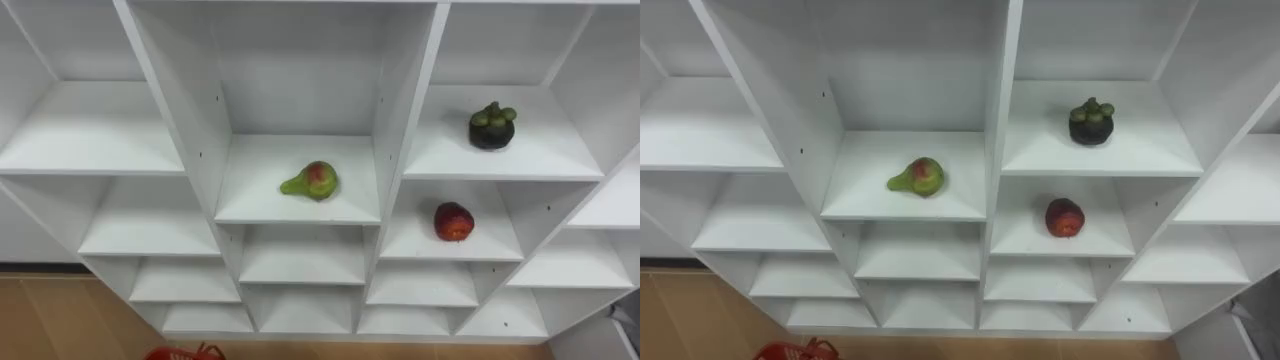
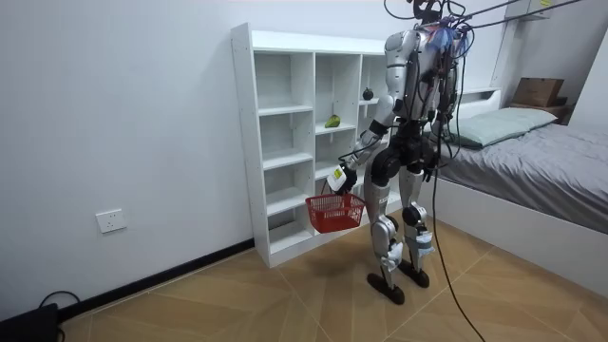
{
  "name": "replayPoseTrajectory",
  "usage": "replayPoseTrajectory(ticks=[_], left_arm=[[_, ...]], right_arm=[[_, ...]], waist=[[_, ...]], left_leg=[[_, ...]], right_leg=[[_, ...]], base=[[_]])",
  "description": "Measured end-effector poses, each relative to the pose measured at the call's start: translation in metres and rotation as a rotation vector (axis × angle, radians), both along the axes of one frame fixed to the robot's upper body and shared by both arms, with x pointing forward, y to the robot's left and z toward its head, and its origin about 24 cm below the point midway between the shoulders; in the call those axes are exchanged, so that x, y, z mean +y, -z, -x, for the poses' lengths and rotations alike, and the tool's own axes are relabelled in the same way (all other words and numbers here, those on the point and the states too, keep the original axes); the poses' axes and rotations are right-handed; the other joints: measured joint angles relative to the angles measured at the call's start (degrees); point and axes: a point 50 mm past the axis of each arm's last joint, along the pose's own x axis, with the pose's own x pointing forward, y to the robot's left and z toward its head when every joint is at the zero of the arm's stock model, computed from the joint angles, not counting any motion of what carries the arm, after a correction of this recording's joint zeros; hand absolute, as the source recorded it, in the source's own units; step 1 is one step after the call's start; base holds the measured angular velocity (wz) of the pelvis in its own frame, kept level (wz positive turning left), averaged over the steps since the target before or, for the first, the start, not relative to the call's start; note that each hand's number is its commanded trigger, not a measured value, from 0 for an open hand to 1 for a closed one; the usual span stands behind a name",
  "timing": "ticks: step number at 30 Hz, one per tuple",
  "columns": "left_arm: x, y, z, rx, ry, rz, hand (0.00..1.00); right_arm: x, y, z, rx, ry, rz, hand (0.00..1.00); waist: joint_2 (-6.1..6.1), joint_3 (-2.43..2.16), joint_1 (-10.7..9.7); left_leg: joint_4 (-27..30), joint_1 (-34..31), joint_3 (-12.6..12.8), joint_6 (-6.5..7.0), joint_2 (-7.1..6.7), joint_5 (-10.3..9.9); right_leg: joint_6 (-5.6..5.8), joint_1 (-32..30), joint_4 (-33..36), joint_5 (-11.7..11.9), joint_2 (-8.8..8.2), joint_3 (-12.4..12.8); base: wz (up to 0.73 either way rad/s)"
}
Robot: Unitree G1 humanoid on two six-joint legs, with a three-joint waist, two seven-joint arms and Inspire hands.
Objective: Collect fruits from the closet
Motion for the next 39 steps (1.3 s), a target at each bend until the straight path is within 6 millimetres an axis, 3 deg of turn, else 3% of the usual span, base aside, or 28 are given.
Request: replayPoseTrajectory(ticks=[6,19,39], left_arm=[[-0.0008,0.0002,-0.0002,-0.001,0.005,0.011,1.0],[-0.0014,0.0002,0.0013,-0.005,0.008,0.013,1.0],[-0.0014,0.0009,0.0071,0.008,0.005,0.014,1.0]], right_arm=[[0.0005,-0.0001,-0.001,-0.01,0.0,-0.006,0.0],[0.0006,-0.0001,0.0003,-0.024,0.033,-0.012,0.0],[0.0009,0.0005,0.0035,-0.019,0.068,-0.018,0.0]], waist=[[0.14,0.19,0.0],[0.46,-0.11,0.0],[0.74,-0.06,-0.1]], left_leg=[[-0.4,0.5,0.1,0.01,0.01,0.0],[-0.7,0.6,0.1,0.07,0.01,0.1],[-1.2,1.4,0.1,0.15,-0.01,0.2]], right_leg=[[0.06,0.3,0.0,0.0,0.03,0.3],[0.08,0.2,0.0,0.2,0.08,0.7],[0.13,0.5,0.0,0.4,0.06,0.8]], base=[[-0.01],[0.0],[-0.01]])
